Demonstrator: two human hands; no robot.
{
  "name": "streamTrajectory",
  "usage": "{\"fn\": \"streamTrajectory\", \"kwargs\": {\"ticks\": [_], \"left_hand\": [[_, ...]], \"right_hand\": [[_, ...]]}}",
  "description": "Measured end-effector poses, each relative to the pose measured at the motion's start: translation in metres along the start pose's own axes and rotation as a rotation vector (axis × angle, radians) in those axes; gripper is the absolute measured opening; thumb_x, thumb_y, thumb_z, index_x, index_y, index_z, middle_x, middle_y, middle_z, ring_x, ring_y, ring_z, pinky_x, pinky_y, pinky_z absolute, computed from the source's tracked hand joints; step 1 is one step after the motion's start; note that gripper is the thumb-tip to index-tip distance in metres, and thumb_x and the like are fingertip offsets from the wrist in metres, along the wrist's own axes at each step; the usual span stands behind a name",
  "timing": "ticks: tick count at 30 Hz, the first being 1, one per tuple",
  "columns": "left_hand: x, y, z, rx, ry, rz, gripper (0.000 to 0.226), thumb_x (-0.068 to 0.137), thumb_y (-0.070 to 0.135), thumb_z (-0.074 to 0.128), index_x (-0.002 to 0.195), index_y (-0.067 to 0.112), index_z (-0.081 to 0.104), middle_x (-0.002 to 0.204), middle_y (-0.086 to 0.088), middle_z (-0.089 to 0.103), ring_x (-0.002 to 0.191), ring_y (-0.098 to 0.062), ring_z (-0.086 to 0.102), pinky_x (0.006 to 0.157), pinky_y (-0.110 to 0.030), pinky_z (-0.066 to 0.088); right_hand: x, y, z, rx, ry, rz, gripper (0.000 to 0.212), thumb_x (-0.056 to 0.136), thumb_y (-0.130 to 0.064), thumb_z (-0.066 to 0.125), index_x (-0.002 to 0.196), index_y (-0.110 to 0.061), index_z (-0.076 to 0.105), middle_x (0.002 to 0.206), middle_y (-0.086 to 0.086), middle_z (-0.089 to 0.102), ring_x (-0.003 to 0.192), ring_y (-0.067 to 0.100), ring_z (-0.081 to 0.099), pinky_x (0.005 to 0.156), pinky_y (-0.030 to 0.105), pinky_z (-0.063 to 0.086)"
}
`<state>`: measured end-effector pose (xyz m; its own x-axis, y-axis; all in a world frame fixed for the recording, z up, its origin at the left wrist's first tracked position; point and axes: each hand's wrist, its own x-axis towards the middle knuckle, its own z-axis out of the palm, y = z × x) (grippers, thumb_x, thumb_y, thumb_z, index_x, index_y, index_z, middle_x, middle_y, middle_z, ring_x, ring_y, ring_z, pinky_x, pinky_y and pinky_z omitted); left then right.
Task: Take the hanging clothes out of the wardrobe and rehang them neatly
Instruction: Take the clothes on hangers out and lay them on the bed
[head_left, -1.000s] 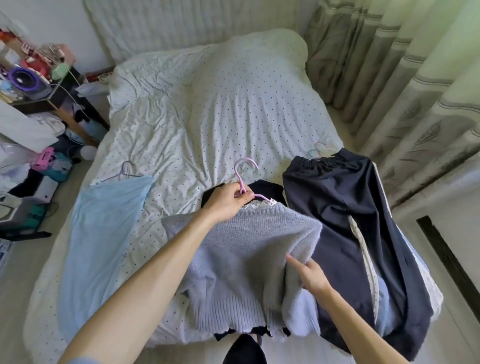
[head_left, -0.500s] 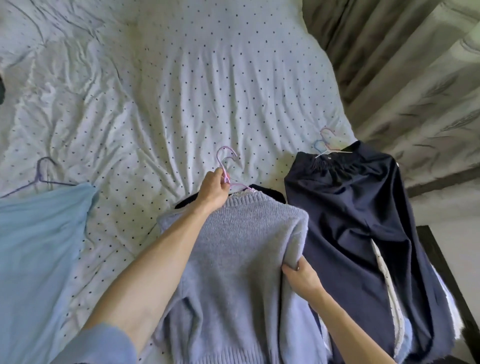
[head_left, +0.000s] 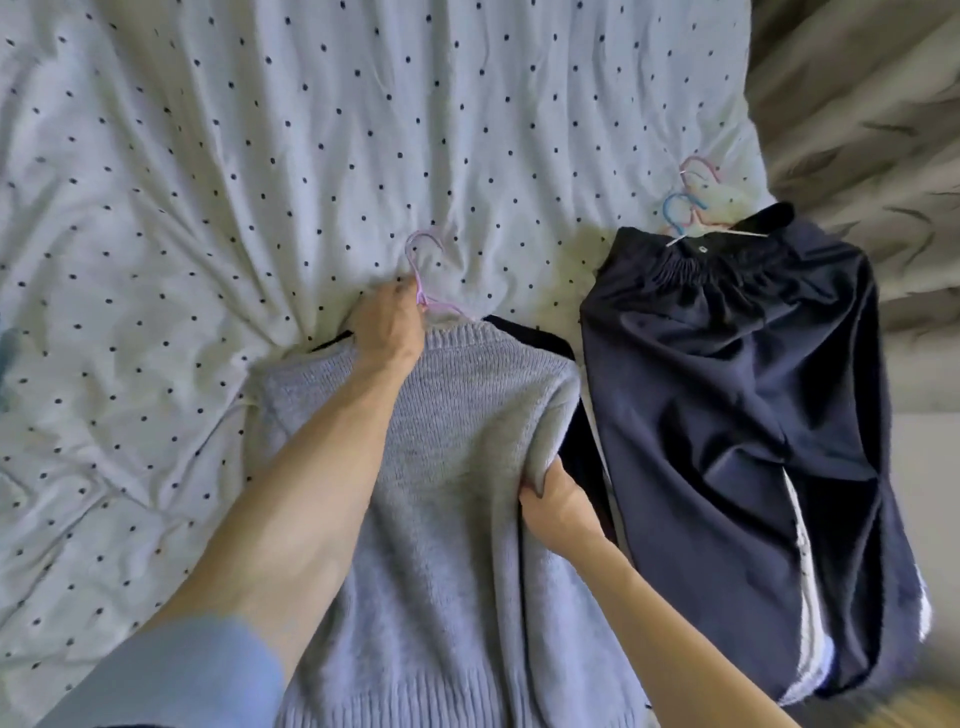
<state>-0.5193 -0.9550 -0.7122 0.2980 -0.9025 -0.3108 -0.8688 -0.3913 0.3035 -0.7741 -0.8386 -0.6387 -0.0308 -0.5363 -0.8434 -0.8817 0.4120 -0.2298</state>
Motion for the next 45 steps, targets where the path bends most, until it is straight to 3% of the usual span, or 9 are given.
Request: {"fn": "streamTrajectory", "kwargs": {"ticks": [7,13,19,24,28,31,35,39,45], "left_hand": [[0.000,-0.007,0.009,0.074,0.068,0.031,0.030,0.093,0.041,0.062,0.110,0.017,0.069,0.098,-0.006,0.070,0.082,-0.023,0.065,0.060,-0.034,0.045],[-0.026,-0.019,0.000,-0.056,0.004,0.105,0.050,0.096,0.041,0.060,0.139,0.018,0.050,0.133,-0.009,0.059,0.117,-0.029,0.057,0.092,-0.044,0.051],[-0.179,-0.066,0.012,-0.147,0.145,-0.244,0.072,0.094,0.047,0.056,0.153,0.011,0.034,0.155,-0.019,0.036,0.140,-0.038,0.037,0.110,-0.055,0.036],[-0.346,-0.100,0.024,-0.224,-0.188,-0.563,0.092,0.086,0.072,0.051,0.157,0.028,0.013,0.157,-0.016,0.030,0.139,-0.039,0.035,0.106,-0.056,0.038],[-0.418,-0.120,0.029,-0.304,-0.306,-0.646,0.064,0.097,0.036,0.054,0.152,0.026,0.023,0.138,-0.012,0.056,0.116,-0.035,0.060,0.088,-0.042,0.050],[-0.432,-0.113,0.017,-0.285,-0.261,-0.717,0.030,0.100,0.028,0.047,0.126,0.013,0.047,0.116,-0.017,0.064,0.100,-0.037,0.062,0.083,-0.044,0.051],[-0.449,-0.093,0.002,-0.430,-0.256,-0.694,0.046,0.100,0.023,0.049,0.145,0.013,0.039,0.130,-0.014,0.062,0.111,-0.036,0.062,0.092,-0.042,0.050],[-0.479,-0.066,-0.002,-0.485,-0.620,-0.554,0.083,0.096,0.022,0.058,0.160,0.024,0.005,0.158,-0.005,0.035,0.136,-0.028,0.045,0.112,-0.035,0.038],[-0.524,-0.020,0.023,-0.254,-0.743,-0.396,0.071,0.095,0.037,0.055,0.156,0.024,0.023,0.158,-0.008,0.035,0.133,-0.027,0.047,0.109,-0.033,0.041]], "right_hand": [[-0.007,0.016,0.020,0.015,0.120,-0.070,0.025,0.082,-0.016,0.052,0.100,-0.026,0.038,0.102,-0.005,0.050,0.095,0.022,0.051,0.079,0.030,0.042],[-0.036,0.040,0.025,0.064,0.269,-0.097,0.043,0.078,-0.030,0.067,0.114,-0.023,0.043,0.106,-0.008,0.045,0.102,0.020,0.050,0.082,0.033,0.045],[-0.083,0.089,0.039,0.021,0.167,0.040,0.098,0.074,-0.057,0.072,0.151,-0.024,0.022,0.139,0.004,0.044,0.129,0.026,0.041,0.106,0.043,0.040],[-0.125,0.130,0.055,-0.109,0.062,0.090,0.115,0.074,-0.067,0.067,0.157,-0.029,-0.003,0.158,0.006,0.024,0.141,0.033,0.032,0.113,0.047,0.033],[-0.142,0.149,0.062,-0.054,-0.047,0.111,0.119,0.072,-0.061,0.073,0.156,-0.035,-0.008,0.163,0.008,0.012,0.139,0.036,0.037,0.109,0.049,0.039],[-0.151,0.159,0.062,-0.010,-0.090,0.077,0.118,0.070,-0.059,0.075,0.155,-0.041,-0.006,0.162,0.008,0.011,0.133,0.035,0.043,0.102,0.048,0.044],[-0.171,0.175,0.058,-0.037,-0.151,-0.011,0.104,0.079,-0.049,0.071,0.158,-0.035,0.005,0.161,0.005,0.020,0.134,0.030,0.043,0.097,0.037,0.045],[-0.192,0.201,0.065,-0.217,-0.197,-0.078,0.085,0.090,-0.049,0.059,0.158,-0.025,0.014,0.163,0.002,0.022,0.146,0.026,0.031,0.115,0.037,0.032],[-0.261,0.256,0.067,-0.128,-0.130,-0.138,0.061,0.096,-0.048,0.053,0.150,-0.023,0.038,0.149,0.006,0.049,0.130,0.026,0.052,0.107,0.032,0.040]]}}
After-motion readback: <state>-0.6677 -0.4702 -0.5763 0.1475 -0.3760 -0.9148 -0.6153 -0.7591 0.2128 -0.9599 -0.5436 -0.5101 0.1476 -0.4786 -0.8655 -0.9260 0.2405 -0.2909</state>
